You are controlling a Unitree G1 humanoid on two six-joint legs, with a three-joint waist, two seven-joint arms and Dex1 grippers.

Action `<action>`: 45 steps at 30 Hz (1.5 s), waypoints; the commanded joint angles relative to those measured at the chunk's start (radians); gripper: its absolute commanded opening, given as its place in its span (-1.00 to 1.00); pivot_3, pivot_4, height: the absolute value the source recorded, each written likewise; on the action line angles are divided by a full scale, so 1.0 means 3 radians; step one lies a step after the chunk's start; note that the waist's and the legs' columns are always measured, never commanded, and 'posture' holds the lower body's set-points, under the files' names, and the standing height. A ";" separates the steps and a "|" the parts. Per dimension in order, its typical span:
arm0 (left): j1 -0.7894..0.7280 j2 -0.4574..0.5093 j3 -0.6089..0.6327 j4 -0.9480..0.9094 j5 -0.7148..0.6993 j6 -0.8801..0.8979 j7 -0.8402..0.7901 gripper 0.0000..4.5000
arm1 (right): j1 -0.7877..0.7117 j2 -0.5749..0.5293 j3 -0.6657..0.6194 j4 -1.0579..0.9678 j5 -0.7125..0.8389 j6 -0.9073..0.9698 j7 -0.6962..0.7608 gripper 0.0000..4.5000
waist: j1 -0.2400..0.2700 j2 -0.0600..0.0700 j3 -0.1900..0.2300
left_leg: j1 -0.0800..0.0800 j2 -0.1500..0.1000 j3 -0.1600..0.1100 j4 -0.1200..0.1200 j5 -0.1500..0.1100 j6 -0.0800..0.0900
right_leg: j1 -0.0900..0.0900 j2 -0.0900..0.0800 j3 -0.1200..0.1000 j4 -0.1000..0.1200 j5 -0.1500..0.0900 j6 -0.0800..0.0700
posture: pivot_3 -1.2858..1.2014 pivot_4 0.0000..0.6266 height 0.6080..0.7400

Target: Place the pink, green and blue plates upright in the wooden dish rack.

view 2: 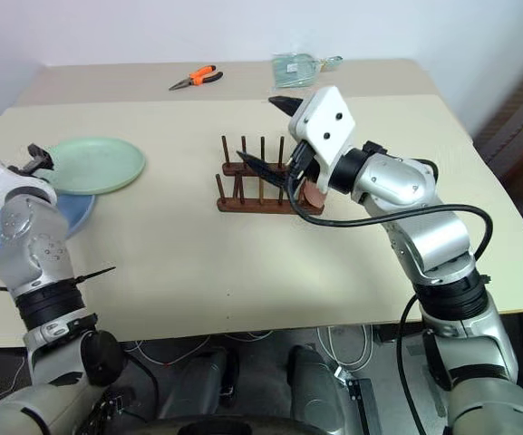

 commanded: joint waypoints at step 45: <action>-0.0312 -0.0025 -0.0980 -0.1132 -0.2027 0.0707 -0.1123 -0.77 | -0.0386 0.0298 0.0786 0.0678 -0.2309 -0.1450 0.0141 -0.05 | -0.0075 -0.0010 0.0002 | 0.0000 -0.0004 -0.0006 -0.0001 0.0003 -0.0005 | 0.0000 0.0004 -0.0002 0.0003 0.0000 -0.0003 | 0.03 -0.52 0.96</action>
